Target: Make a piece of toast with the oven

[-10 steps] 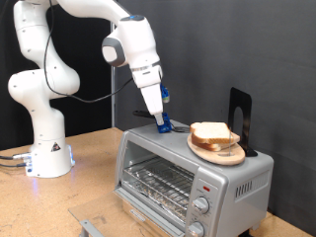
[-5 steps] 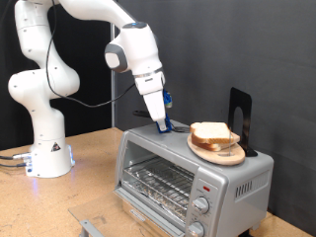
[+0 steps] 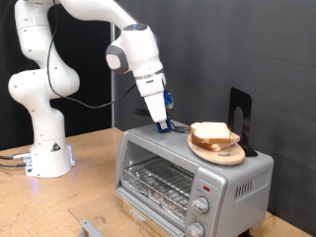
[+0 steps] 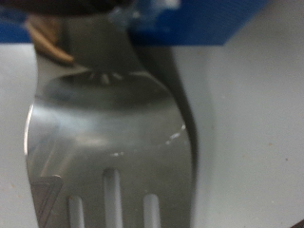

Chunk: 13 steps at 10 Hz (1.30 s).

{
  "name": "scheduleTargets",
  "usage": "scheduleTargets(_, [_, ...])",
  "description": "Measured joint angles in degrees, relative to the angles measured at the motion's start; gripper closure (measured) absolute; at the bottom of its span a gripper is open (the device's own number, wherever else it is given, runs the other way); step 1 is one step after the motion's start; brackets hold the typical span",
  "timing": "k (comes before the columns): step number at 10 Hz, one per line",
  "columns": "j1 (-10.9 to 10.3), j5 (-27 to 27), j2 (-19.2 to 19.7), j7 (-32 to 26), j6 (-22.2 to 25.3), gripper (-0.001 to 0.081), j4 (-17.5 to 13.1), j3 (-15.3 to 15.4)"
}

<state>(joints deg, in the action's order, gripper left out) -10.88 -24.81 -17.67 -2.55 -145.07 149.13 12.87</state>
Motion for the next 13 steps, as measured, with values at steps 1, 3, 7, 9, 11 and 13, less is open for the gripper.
scheduleTargets(1, [-0.1, -0.4, 0.0, 0.0, 0.0, 0.0408, 0.0, 0.0])
scheduleTargets(3, [-0.4, -2.3, 0.0, -1.0, 0.0, 0.0408, -0.2, 0.0])
scheduleTargets(7, [-0.6, -4.8, -3.6, -2.5, 3.0, 0.0406, -1.1, -0.3])
scheduleTargets(9, [-0.3, -4.8, -4.8, -2.3, 5.0, 0.0406, -1.1, -0.4])
scheduleTargets(11, [-0.5, -10.1, -4.8, -3.8, 1.5, 0.0406, -0.1, -0.7])
scheduleTargets(13, [-0.6, -15.9, -5.5, -6.3, -1.5, 0.0406, 1.5, -2.1])
